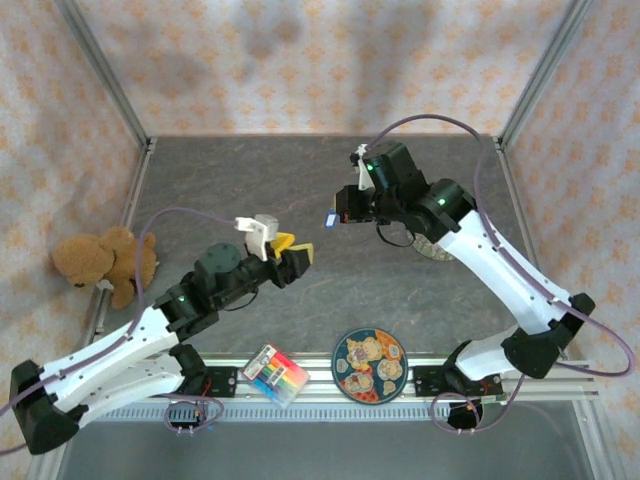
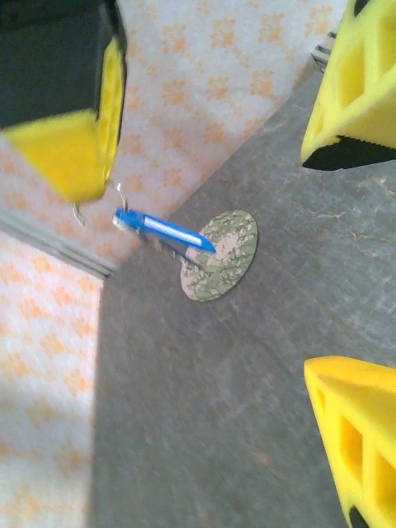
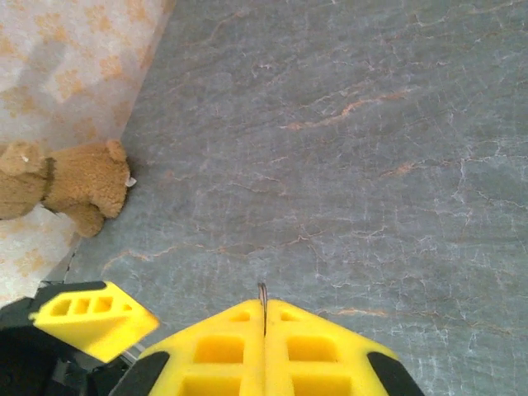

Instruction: Remove the keys from the keyring

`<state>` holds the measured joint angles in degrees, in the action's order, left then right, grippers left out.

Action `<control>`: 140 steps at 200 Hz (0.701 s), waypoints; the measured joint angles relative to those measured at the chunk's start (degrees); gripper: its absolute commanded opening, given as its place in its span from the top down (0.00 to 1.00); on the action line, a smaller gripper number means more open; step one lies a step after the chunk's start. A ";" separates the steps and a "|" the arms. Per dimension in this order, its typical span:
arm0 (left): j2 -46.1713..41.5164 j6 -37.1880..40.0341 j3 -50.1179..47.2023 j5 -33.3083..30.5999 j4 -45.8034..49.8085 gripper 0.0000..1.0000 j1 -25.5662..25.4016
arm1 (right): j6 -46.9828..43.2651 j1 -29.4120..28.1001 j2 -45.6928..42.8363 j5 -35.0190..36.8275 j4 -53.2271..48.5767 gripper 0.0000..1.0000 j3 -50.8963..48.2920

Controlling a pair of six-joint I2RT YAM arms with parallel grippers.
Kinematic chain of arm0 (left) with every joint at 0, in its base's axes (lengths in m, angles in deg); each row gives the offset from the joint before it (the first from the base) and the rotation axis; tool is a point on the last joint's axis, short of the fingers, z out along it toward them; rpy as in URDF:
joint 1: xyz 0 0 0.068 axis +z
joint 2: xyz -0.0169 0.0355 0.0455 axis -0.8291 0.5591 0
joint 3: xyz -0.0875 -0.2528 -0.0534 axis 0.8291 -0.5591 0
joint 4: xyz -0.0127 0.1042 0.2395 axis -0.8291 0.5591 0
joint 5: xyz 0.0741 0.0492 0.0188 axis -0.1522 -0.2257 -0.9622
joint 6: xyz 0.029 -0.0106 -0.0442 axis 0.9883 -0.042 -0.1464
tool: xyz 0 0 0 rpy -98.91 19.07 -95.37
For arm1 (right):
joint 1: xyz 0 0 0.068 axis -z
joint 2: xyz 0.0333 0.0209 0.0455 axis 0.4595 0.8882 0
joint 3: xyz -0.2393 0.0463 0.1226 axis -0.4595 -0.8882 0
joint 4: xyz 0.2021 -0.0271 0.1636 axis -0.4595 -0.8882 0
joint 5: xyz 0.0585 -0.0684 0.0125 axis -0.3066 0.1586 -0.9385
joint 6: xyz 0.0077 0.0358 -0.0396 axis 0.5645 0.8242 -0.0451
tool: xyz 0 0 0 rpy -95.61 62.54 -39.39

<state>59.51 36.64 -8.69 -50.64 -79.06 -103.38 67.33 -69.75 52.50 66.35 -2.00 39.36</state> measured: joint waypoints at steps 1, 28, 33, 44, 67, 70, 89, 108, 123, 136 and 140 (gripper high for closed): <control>0.11 0.17 0.09 -0.15 -0.17 0.37 -0.22 | 0.04 0.00 -0.13 -0.02 -0.02 0.97 0.00; 5.20 7.93 1.99 -7.80 -5.16 0.35 -6.80 | 0.94 0.00 -2.05 -0.42 0.02 0.96 -0.79; 6.19 9.22 2.25 -9.27 -6.10 0.35 -7.63 | 1.09 0.00 -2.38 -0.39 0.07 0.96 -1.05; 8.07 11.50 2.86 -11.87 -7.69 0.34 -8.94 | 1.55 0.00 -3.21 -0.39 0.20 0.96 -1.81; 11.82 16.00 4.55 -17.35 -11.10 0.32 -11.82 | 2.58 0.00 -4.87 -0.42 0.33 0.96 -3.19; 12.37 16.59 4.85 -18.01 -11.58 0.32 -12.26 | 2.71 0.00 -5.14 -0.42 0.37 0.96 -3.34; 15.82 21.18 7.08 -22.77 -14.82 0.31 -15.32 | 3.50 0.00 -6.21 -0.61 0.61 0.95 -3.74; 19.30 25.40 9.38 -27.45 -17.59 0.30 -17.27 | 4.37 0.00 -7.28 -1.03 1.29 0.95 -4.24; 21.75 28.17 10.82 -30.73 -19.96 0.29 -17.75 | 4.96 0.00 -7.91 -1.33 1.57 0.95 -4.57; 23.54 30.18 11.72 -33.46 -21.73 0.31 -17.77 | 5.44 0.00 -8.41 -1.60 1.90 0.95 -4.90; 23.98 30.77 11.93 -34.29 -22.18 0.32 -17.79 | 5.64 0.00 -8.57 -1.68 1.97 0.95 -5.03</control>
<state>83.48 67.41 3.24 -84.94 -101.25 -121.18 72.96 -69.75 43.93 64.67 -0.03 34.33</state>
